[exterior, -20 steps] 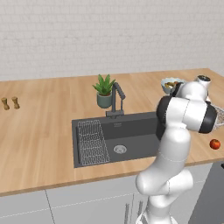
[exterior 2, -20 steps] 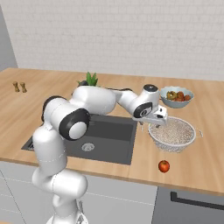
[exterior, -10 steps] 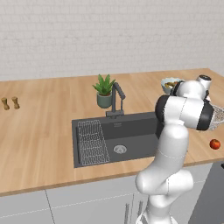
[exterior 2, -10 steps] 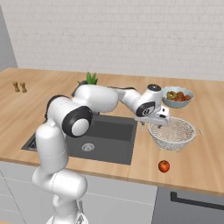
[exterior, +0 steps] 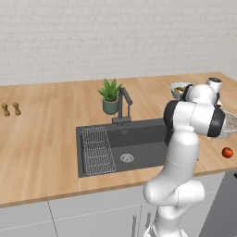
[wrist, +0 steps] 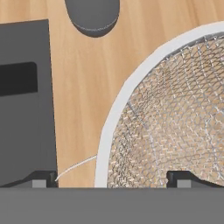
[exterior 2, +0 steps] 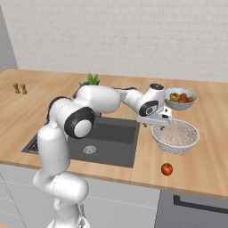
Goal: Put the colander in the sink, put the apple in the colander, and turn on the sink faucet and pour water over the colander.
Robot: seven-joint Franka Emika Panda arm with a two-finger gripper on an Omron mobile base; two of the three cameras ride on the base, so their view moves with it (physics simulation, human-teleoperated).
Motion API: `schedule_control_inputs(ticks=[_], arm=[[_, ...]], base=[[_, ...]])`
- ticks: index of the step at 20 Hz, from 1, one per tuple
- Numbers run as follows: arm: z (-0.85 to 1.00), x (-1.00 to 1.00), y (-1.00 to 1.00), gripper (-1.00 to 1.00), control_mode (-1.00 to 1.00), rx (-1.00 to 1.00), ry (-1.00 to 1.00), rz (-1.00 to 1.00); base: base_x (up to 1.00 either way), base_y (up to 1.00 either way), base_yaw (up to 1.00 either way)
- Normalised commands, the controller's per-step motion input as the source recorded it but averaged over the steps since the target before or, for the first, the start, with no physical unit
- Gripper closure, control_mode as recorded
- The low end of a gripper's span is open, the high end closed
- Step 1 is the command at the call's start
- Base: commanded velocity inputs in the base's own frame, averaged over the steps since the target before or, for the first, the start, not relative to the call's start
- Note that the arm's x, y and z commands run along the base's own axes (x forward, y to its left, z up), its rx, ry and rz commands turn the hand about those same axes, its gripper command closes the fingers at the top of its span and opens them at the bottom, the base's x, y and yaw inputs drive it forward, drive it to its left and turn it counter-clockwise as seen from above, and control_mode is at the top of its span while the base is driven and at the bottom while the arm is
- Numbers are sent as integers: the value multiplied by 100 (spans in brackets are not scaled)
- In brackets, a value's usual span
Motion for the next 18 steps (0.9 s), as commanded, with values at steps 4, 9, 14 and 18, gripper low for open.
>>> schedule_control_inputs(ticks=[4, 9, 14, 18], arm=[[0, -5, 0, -100, -100, 0, 0, 0], [0, -15, 1, -100, -100, 0, 0, 0], [-5, -9, 8, -100, -100, 0, 1, 0], [-10, 0, 14, -100, -100, 0, 3, 0]], base=[[0, 0, 0], [0, 0, 0], [0, 0, 0], [0, 0, 0]])
